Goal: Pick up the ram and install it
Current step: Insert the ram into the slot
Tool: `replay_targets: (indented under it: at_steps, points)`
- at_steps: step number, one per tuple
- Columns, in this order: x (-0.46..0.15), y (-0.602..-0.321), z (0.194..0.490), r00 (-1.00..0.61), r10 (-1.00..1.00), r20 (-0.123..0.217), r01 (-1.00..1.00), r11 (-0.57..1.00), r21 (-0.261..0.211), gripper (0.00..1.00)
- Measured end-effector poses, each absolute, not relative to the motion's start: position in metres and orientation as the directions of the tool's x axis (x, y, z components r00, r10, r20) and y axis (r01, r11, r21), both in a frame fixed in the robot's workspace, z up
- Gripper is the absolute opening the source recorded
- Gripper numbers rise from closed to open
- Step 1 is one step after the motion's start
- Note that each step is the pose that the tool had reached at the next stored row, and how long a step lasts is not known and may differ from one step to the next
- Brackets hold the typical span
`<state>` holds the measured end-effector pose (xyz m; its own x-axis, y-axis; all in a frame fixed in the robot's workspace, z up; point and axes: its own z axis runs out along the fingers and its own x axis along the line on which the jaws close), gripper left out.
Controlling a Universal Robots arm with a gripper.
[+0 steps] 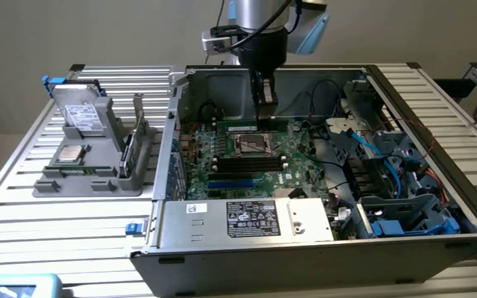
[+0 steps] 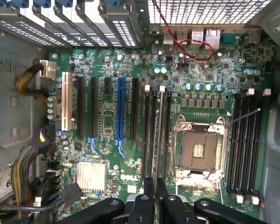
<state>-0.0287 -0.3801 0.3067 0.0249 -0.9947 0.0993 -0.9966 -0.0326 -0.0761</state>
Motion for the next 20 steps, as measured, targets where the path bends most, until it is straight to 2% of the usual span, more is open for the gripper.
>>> replay_targets:
  at_steps: [20]
  points:
    - [-0.028,-0.384,0.279,0.023,-0.994,0.107,-0.997,-0.031,-0.074,0.14]
